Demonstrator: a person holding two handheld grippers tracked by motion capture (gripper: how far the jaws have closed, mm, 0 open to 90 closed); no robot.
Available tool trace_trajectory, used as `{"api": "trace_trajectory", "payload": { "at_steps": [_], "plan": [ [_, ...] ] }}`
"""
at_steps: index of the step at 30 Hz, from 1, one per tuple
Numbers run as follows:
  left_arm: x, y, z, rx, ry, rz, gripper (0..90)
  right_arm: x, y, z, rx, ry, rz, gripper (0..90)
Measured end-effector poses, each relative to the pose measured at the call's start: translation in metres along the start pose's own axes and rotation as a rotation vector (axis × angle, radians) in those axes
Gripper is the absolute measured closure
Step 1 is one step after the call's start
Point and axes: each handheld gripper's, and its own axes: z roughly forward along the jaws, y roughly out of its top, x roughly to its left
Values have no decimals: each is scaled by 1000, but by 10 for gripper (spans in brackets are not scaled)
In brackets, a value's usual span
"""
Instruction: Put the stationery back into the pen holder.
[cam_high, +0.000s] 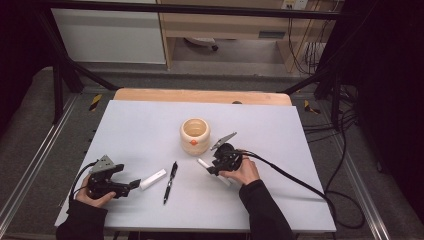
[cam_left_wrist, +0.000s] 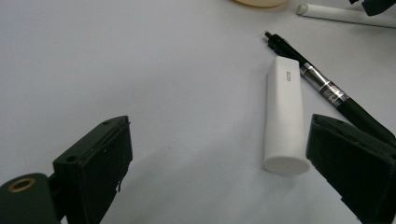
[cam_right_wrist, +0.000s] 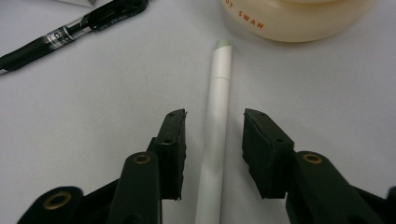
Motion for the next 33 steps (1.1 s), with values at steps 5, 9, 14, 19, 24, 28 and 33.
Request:
{"api": "trace_trajectory", "payload": {
  "at_steps": [5, 9, 14, 19, 24, 28, 33],
  "plan": [
    [0, 0, 0, 0, 0, 0, 72, -1, -1, 3, 25, 4, 15, 692],
    [0, 0, 0, 0, 1, 0, 72, -2, -2, 7, 38, 13, 11, 741],
    [0, 0, 0, 0, 1, 1, 73, -1, -3, 8, 50, 9, 9, 768],
    [0, 0, 0, 1, 1, 1, 73, 0, -3, 8, 53, 3, 11, 774],
    [0, 0, 0, 0, 1, 1, 74, 1, -4, 8, 51, -9, 13, 779],
    [0, 0, 0, 0, 1, 1, 74, 1, -4, 8, 52, -13, 17, 789],
    [0, 0, 0, 0, 1, 2, 74, 2, -4, 8, 52, -14, 21, 791]
  ]
}}
